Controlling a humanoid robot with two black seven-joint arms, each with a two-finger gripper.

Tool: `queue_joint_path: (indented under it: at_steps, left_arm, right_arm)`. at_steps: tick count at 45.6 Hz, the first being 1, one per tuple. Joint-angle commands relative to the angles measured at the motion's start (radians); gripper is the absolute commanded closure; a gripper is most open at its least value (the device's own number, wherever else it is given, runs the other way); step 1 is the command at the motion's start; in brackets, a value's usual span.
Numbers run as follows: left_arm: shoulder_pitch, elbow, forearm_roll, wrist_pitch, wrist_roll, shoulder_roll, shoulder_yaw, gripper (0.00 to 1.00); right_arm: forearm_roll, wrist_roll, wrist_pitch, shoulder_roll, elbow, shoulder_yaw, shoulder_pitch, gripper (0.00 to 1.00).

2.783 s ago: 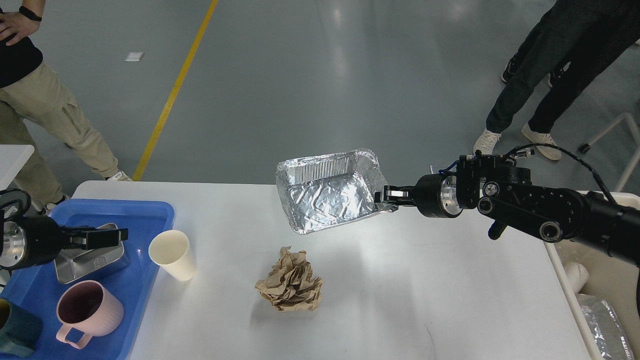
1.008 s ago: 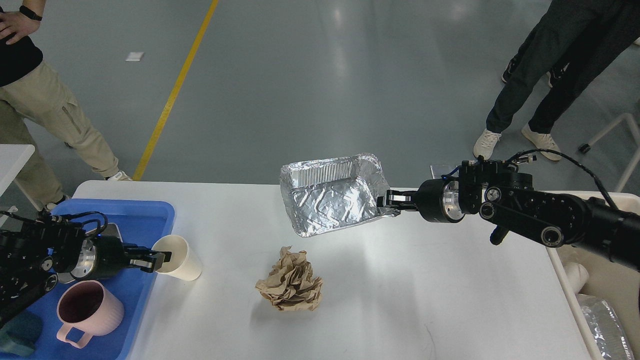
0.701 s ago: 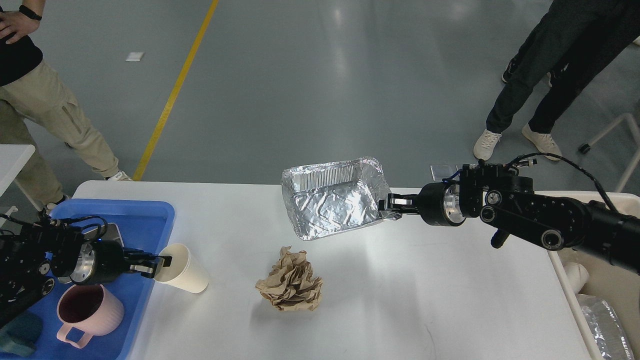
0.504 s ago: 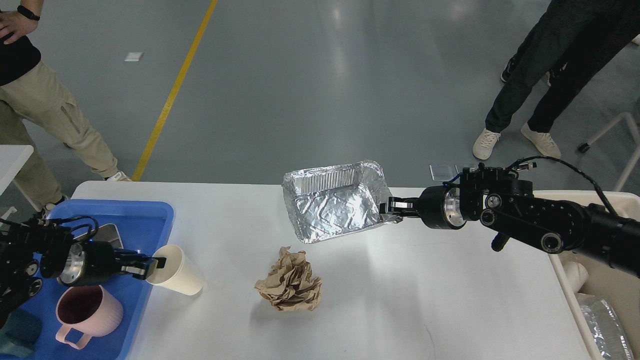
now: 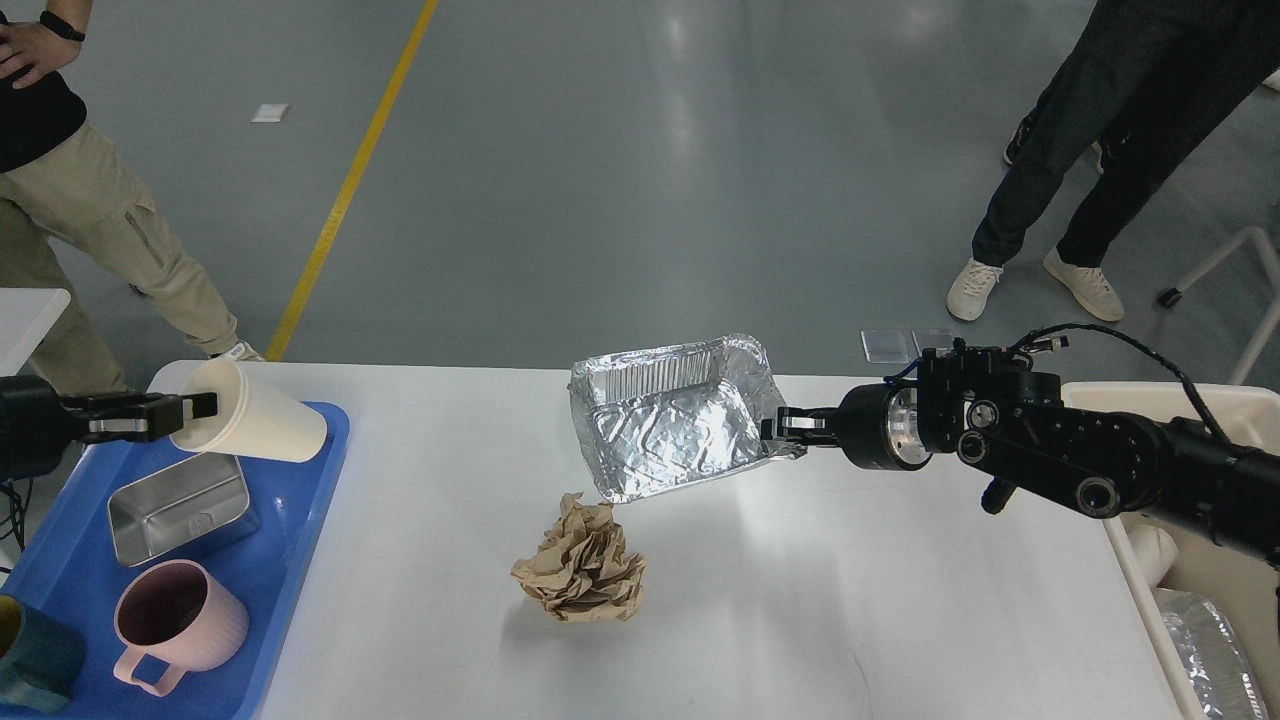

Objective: Tidy desktop
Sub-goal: 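Lift the paper cup with the left gripper and place it into the held foil tray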

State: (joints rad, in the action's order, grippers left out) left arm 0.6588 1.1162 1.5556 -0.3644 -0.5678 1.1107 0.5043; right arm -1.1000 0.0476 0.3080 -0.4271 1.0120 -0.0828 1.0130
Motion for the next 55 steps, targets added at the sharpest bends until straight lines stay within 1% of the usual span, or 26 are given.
queue_joint_path:
  at_steps: [1,7,13,20,25,32,39,45,52,55]
  left_arm:
    - [0.002,0.033,-0.081,-0.014,-0.007,0.047,0.063,0.96]
    - [0.004,0.037,-0.138,-0.063,-0.007,0.074,0.129,0.96]
    - [0.051,0.054,-0.140,-0.119,-0.004,0.066,0.186,0.96]
    - [0.142,0.071,-0.140,-0.182,0.012,0.046,0.181,0.96]
    - [0.217,0.068,-0.115,-0.211,0.034,-0.020,0.168,0.95]
    - [0.352,0.054,0.018,-0.294,0.040,-0.112,0.105,0.95]
    - [0.418,0.054,0.057,-0.300,0.043,-0.209,0.051,0.95]
    - [0.496,0.050,0.101,-0.303,0.065,-0.293,-0.026,0.95]
    - [0.577,0.031,0.118,-0.303,0.068,-0.391,-0.105,0.95]
    - [0.613,0.005,0.126,-0.303,0.068,-0.440,-0.142,0.95]
  right_arm:
    - [-0.001,0.000,0.000,0.001,0.000,0.000,-0.004,1.00]
    - [-0.003,0.000,0.000,0.007,0.000,0.000,-0.002,1.00]
    - [-0.003,0.000,-0.001,0.008,0.002,0.000,-0.004,1.00]
    - [-0.003,0.000,-0.001,0.021,0.002,0.001,-0.004,1.00]
    - [-0.003,0.000,0.000,0.028,0.002,0.001,-0.002,1.00]
    - [-0.003,0.000,0.000,0.030,0.005,0.001,0.004,1.00]
    - [-0.003,0.000,0.000,0.042,0.007,0.001,0.012,1.00]
    - [-0.003,0.000,0.000,0.045,0.008,0.001,0.015,1.00]
    - [-0.004,0.000,0.000,0.050,0.007,0.001,0.015,1.00]
    - [-0.004,0.000,-0.001,0.051,0.007,0.000,0.015,1.00]
